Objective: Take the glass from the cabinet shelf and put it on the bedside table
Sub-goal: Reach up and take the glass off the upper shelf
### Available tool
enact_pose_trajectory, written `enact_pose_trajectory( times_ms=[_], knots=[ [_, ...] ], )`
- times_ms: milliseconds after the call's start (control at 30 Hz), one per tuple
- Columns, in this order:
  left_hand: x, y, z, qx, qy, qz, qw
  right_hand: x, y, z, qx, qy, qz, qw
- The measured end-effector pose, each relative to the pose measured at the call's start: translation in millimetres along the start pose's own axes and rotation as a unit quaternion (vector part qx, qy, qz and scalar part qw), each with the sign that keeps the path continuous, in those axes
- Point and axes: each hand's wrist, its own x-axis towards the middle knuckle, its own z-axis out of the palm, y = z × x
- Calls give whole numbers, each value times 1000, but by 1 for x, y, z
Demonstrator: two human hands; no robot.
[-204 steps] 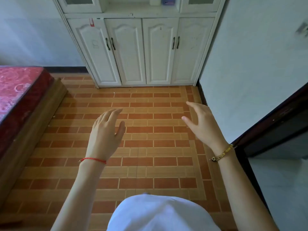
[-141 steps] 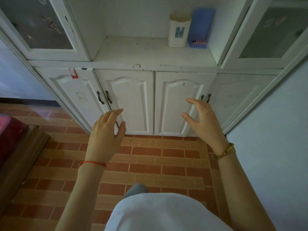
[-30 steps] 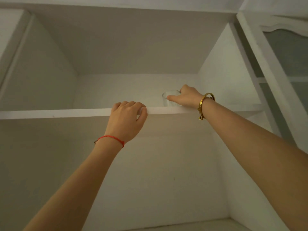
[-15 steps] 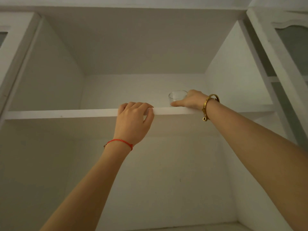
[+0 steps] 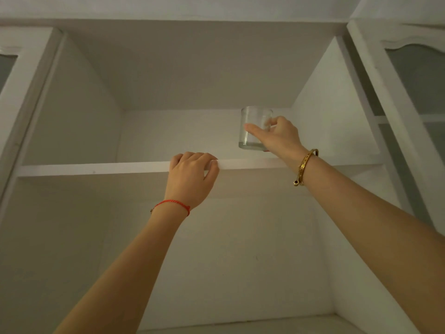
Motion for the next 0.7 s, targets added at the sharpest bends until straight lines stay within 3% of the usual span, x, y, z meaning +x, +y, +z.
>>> enact_pose_trajectory(
  times_ms=[200,700],
  knots=[
    [-2,2,-11,-11,-56,-7,998,-32,-12,-7,36,-18,-21,999],
    [-89,17,-70,-73,-96,-13,993,-140,-6,-4,110,-87,-6,990]
  ],
)
